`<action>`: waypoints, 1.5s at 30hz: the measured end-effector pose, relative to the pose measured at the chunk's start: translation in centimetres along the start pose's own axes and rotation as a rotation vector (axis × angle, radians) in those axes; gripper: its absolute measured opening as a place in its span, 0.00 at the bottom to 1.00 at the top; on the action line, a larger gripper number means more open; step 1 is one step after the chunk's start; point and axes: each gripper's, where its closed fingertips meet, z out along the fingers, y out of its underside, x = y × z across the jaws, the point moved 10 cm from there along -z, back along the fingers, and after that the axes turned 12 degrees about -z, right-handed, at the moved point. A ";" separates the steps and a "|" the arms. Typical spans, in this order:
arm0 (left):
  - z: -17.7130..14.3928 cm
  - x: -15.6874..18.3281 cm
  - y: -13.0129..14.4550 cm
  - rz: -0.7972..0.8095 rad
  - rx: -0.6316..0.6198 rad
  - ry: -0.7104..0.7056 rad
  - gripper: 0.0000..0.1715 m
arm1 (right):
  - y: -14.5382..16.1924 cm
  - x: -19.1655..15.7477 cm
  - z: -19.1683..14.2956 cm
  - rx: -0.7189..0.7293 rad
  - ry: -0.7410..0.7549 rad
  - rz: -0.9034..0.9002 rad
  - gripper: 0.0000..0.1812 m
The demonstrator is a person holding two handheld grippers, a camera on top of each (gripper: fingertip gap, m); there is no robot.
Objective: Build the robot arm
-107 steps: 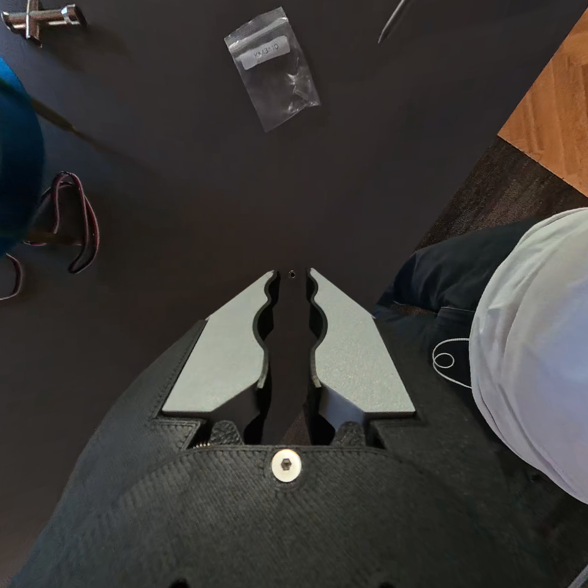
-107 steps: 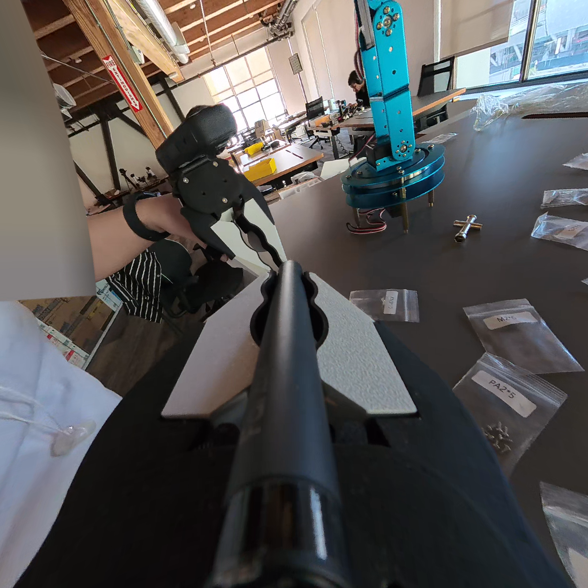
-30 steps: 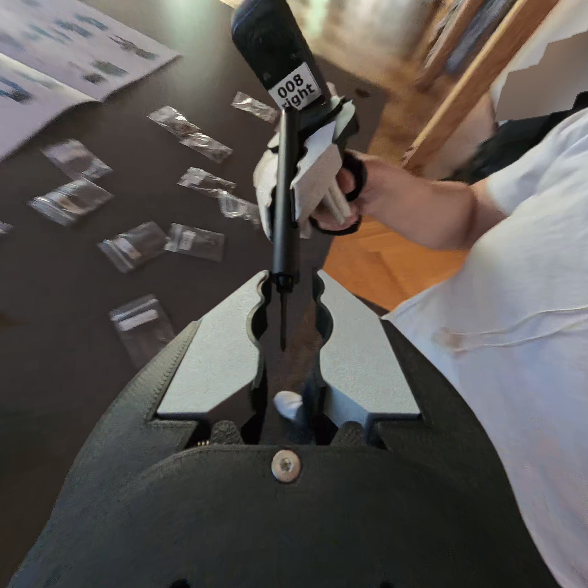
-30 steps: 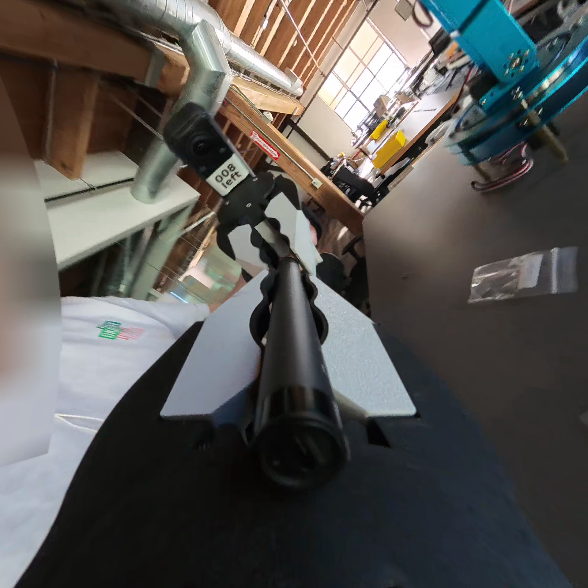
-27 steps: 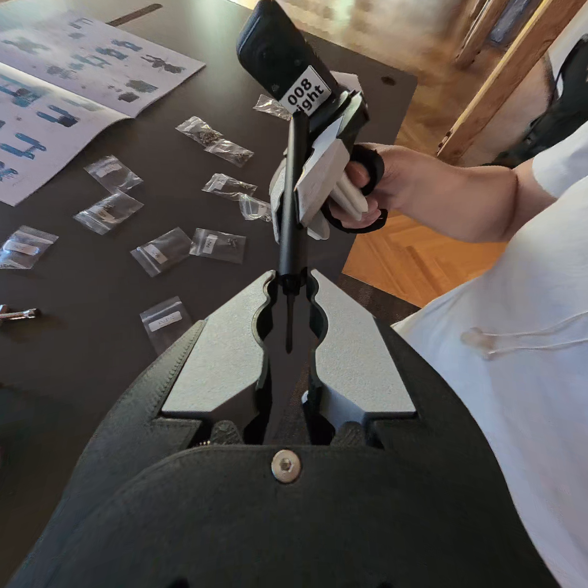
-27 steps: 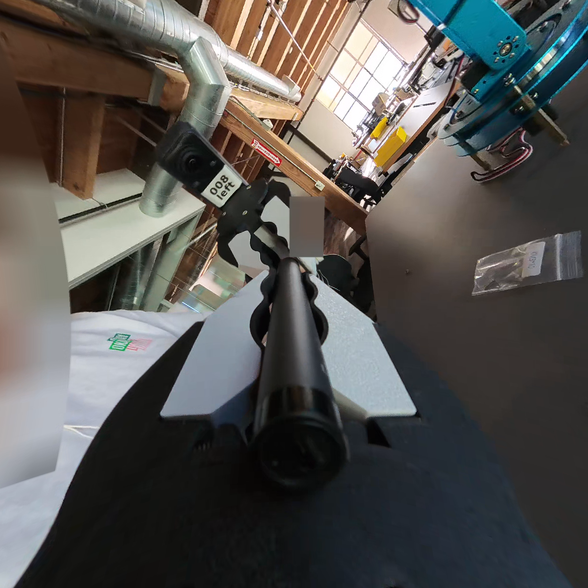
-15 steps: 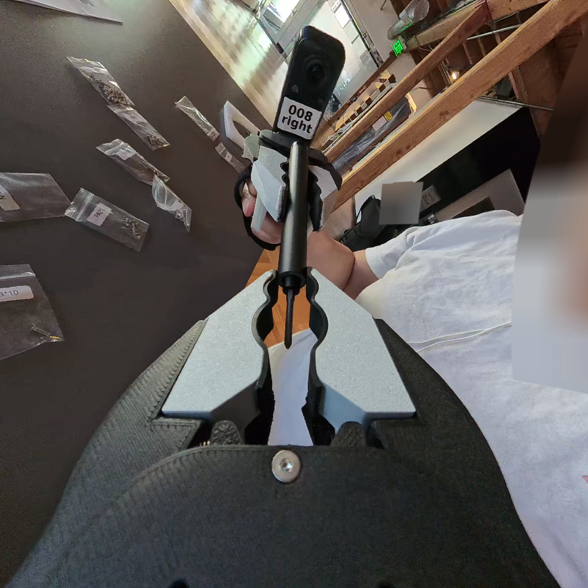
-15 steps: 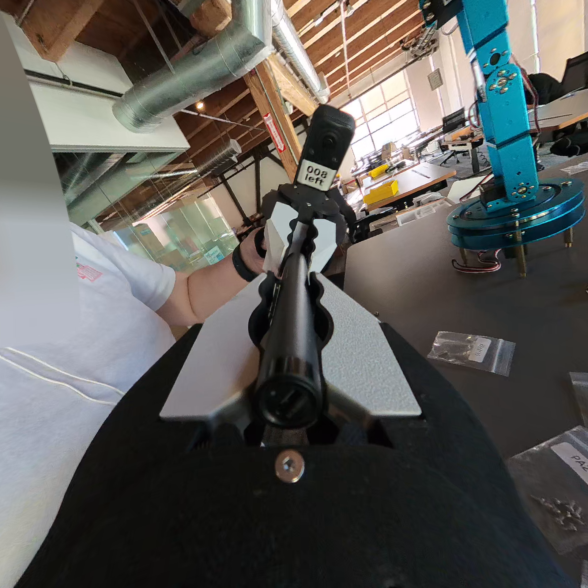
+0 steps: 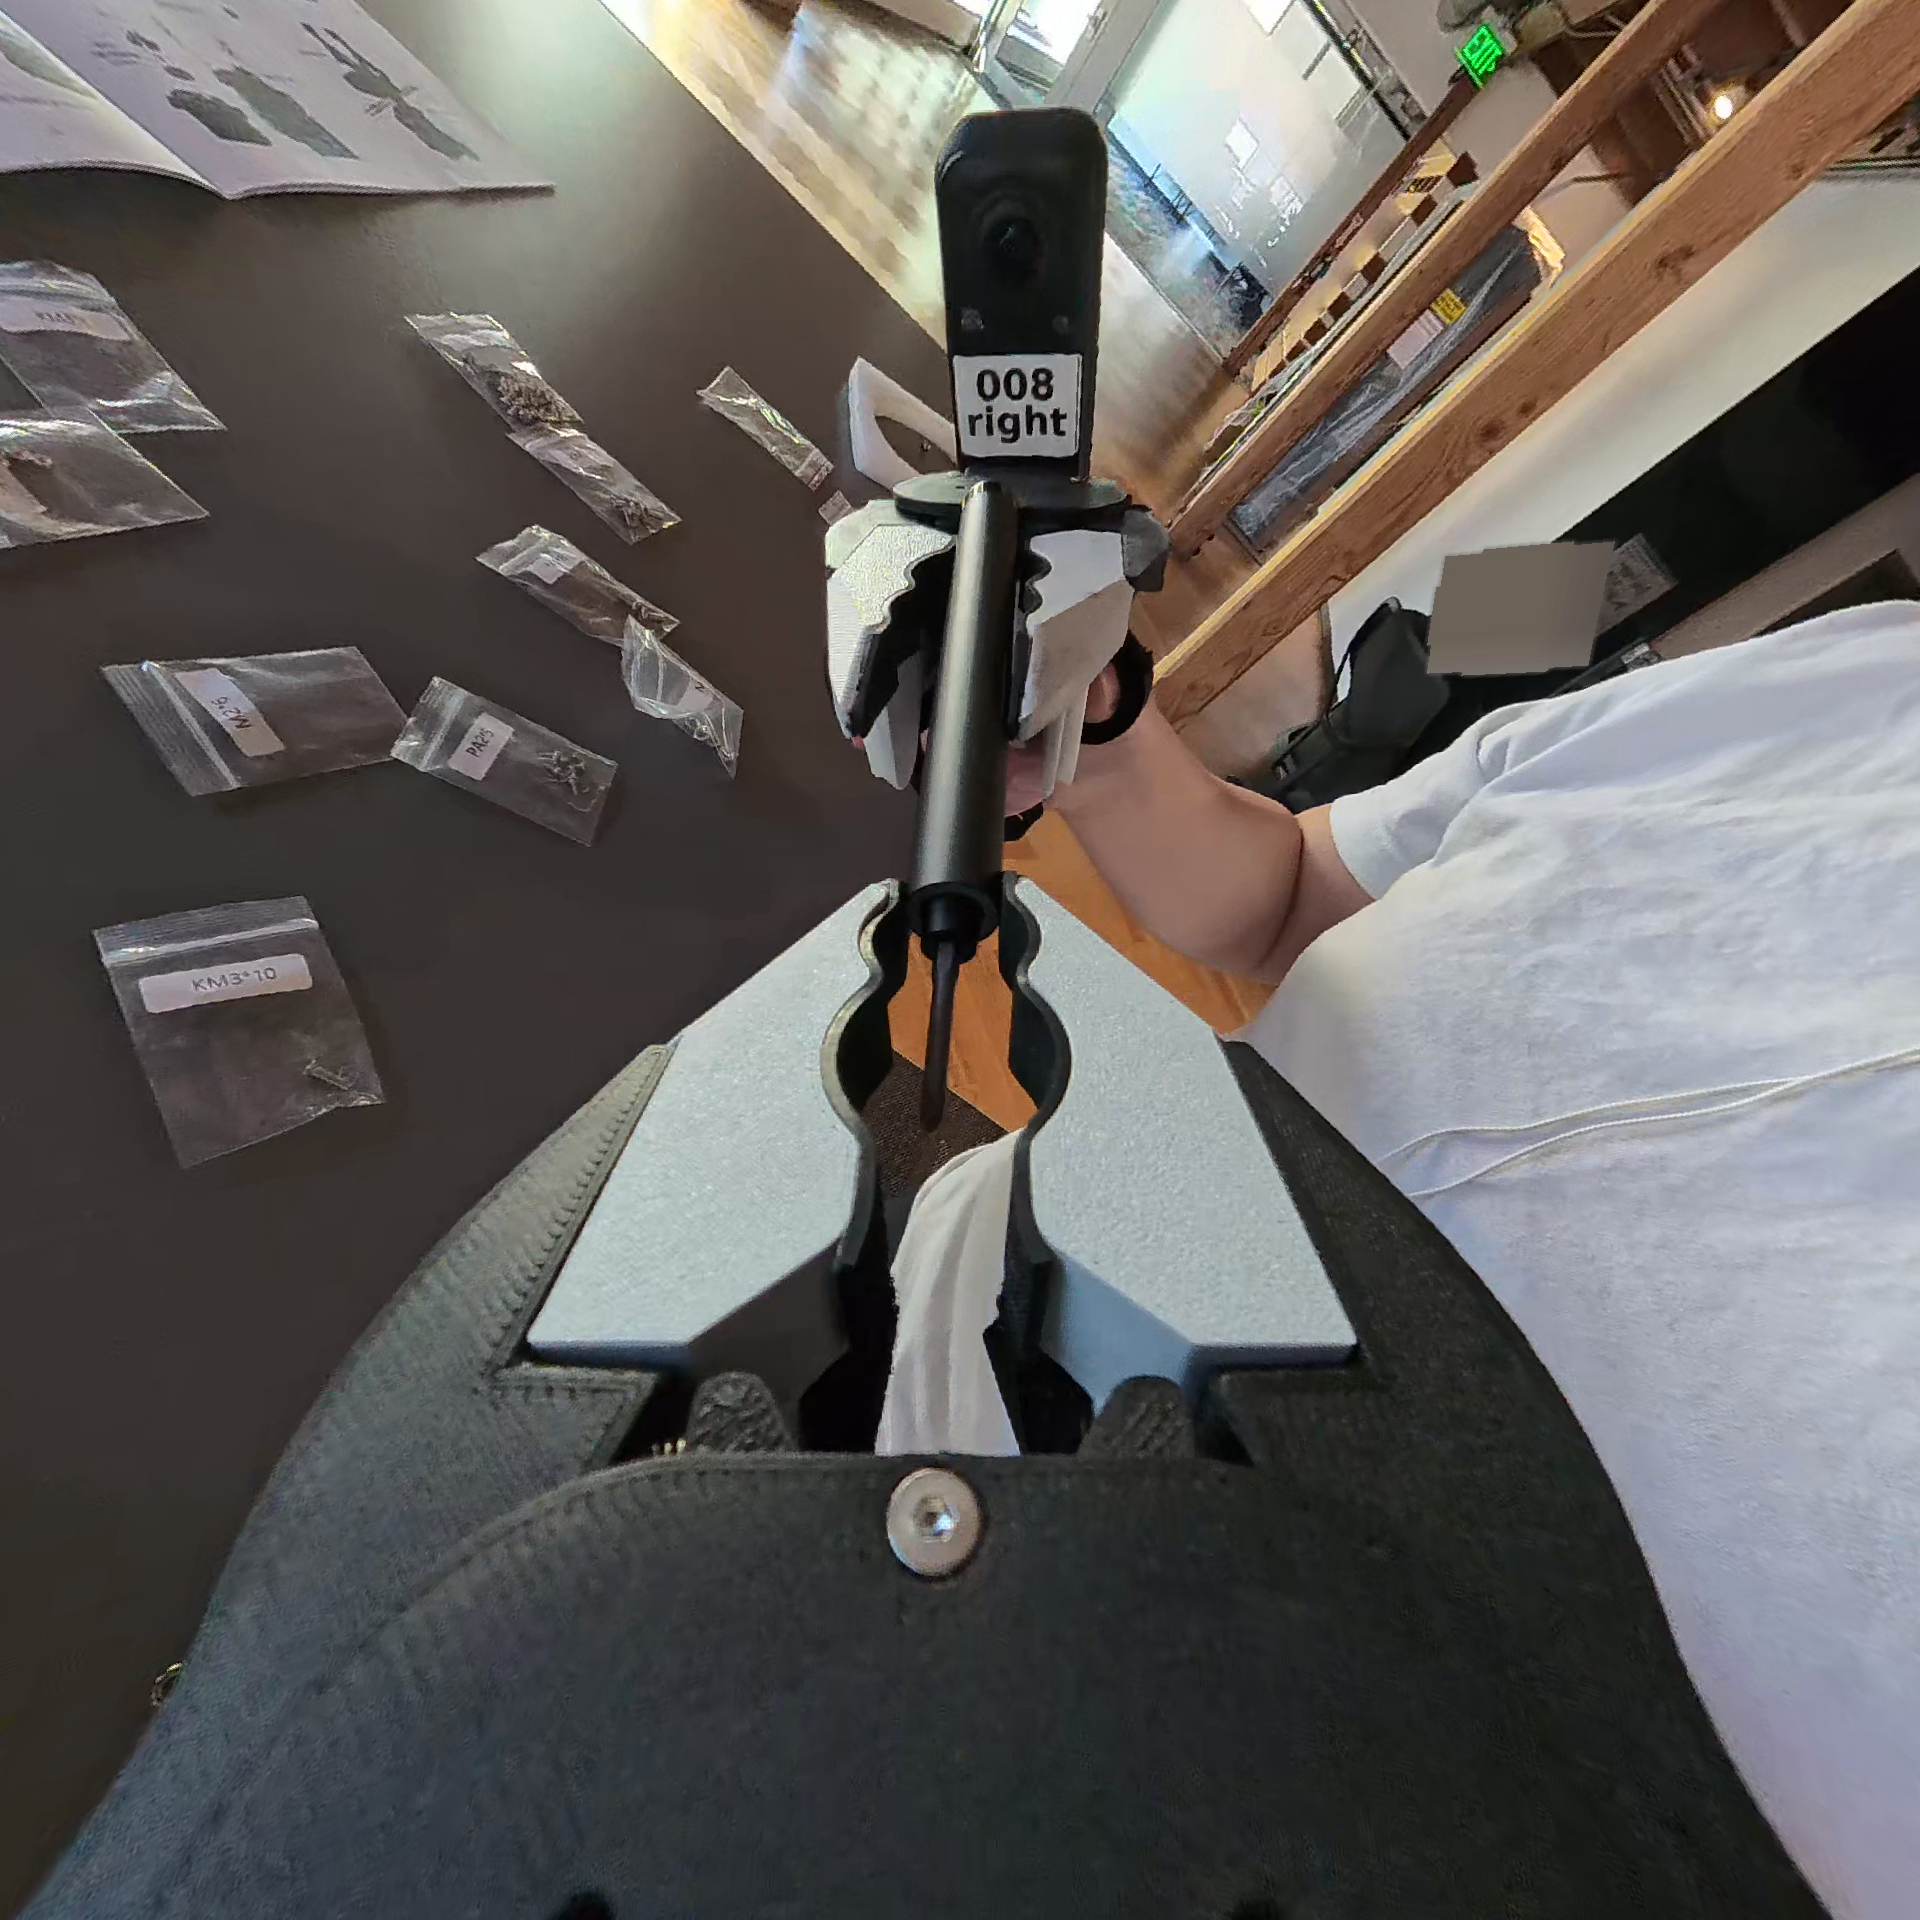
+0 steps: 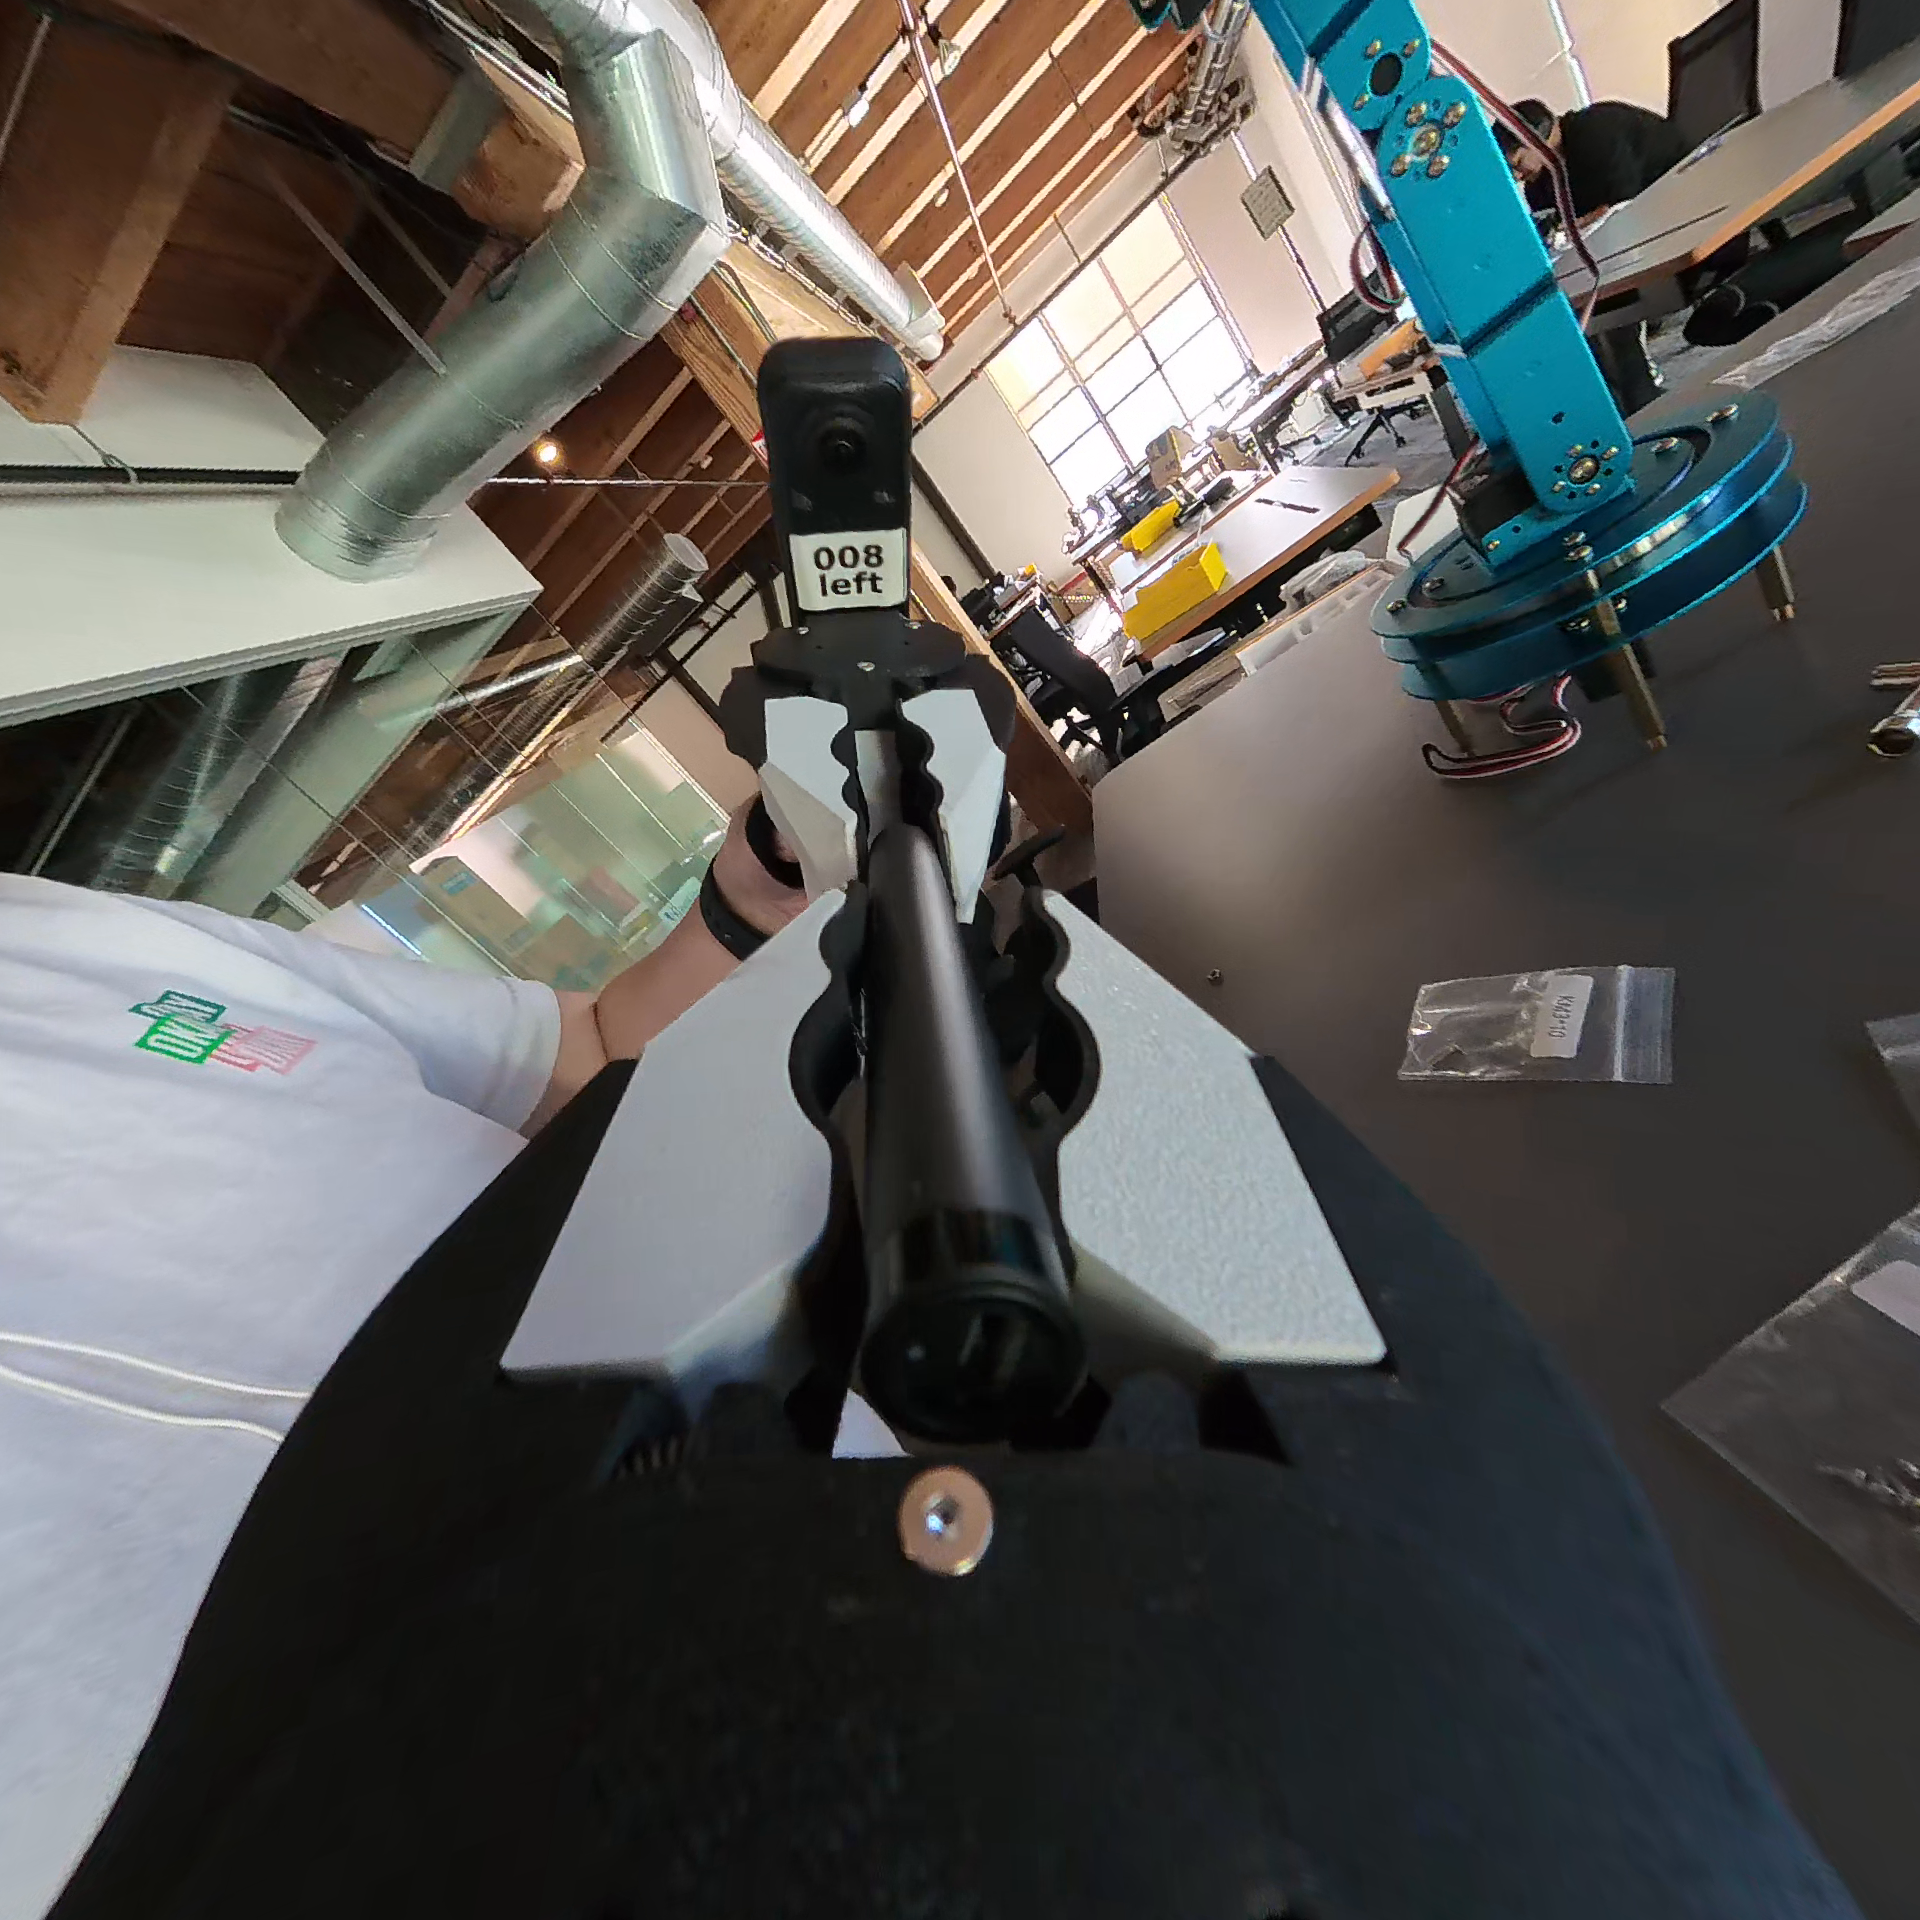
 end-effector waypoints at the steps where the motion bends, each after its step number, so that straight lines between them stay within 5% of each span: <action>1: 0.0 0.0 0.0 0.004 -0.001 -0.005 0.09 | 0.0 0.0 0.0 -0.008 0.005 -0.005 0.16; 11: 0.0 -0.2 0.3 0.047 -0.020 -0.091 0.09 | 0.3 0.4 0.3 -0.048 0.011 0.019 0.14; 18: 0.6 -0.4 0.7 0.056 -0.034 -0.016 0.14 | -0.2 0.5 0.4 -0.106 -0.060 0.037 0.12; 21: 1.1 -0.3 0.9 0.071 -0.079 0.005 0.04 | -0.8 0.3 0.7 -0.136 -0.067 0.012 0.12; 25: 2.6 -0.4 1.4 0.077 -0.102 -0.017 0.23 | -1.4 0.3 1.1 -0.146 -0.071 -0.007 0.10; 34: 8.1 -0.4 2.2 0.093 -0.001 0.116 0.27 | -6.6 -0.4 2.7 -0.059 -0.135 -0.012 0.11; 37: 9.1 0.3 1.6 0.100 0.077 0.175 0.26 | -8.0 -0.4 3.2 0.012 -0.136 -0.017 0.10; 41: 8.9 0.2 0.6 0.086 0.179 0.193 0.09 | -9.3 0.1 3.2 0.107 -0.087 -0.053 0.11; 45: 6.6 0.3 -0.4 0.059 0.175 0.229 0.09 | -9.6 -0.1 2.5 -0.013 -0.142 -0.107 0.22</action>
